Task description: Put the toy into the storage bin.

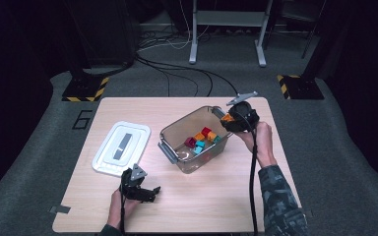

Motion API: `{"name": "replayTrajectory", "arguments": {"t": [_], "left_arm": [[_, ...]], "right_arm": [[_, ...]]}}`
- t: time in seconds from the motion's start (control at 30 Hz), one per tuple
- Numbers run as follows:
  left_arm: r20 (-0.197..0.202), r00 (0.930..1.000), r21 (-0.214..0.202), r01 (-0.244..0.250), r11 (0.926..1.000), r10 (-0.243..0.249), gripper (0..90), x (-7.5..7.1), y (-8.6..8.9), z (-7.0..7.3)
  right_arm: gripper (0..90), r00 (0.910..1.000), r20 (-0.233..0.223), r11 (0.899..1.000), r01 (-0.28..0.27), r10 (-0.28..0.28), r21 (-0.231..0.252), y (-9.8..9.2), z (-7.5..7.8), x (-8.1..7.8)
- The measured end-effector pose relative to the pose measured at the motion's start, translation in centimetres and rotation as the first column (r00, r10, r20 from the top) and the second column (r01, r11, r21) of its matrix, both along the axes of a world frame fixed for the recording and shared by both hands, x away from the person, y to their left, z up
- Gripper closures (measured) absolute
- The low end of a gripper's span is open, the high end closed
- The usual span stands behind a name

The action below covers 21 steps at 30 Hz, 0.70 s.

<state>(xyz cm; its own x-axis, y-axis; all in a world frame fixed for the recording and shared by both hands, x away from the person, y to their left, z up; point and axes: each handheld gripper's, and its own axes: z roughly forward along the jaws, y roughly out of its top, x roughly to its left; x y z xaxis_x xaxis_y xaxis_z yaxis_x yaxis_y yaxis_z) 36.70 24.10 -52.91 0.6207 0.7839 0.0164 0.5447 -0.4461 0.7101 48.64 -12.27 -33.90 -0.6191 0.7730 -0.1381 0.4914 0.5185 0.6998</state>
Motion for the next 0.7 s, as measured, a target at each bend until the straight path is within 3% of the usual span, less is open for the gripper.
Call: {"name": "replayTrajectory", "arguments": {"t": [0.3, 0.47, 0.53, 0.7], "left_arm": [[0.0, 1.0, 0.0, 0.0, 1.0, 0.0, 1.5, 0.0, 0.0, 0.0], [0.005, 1.0, 0.002, 0.0, 1.0, 0.0, 1.6, 0.0, 0.0, 0.0], [0.002, 1.0, 0.004, 0.0, 1.0, 0.0, 1.6, 0.0, 0.0, 0.0], [0.0, 1.0, 0.006, -0.001, 1.0, 0.001, 1.6, 0.0, 0.0, 0.0]], "right_arm": [[56.7, 0.9986, -0.046, 1.0, -0.026, 0.026, 0.004, 2.3, -1.4, 1.6], [31.7, 0.9981, -0.062, 1.0, -0.002, 0.003, 0.007, 3.1, -1.8, 1.7], [23.7, 0.9994, -0.033, 1.0, -0.004, 0.005, 0.011, 3.0, -1.8, 1.6], [13.0, 1.0, -0.003, 0.999, 0.01, -0.01, 0.051, 2.0, -1.3, 0.4]]}}
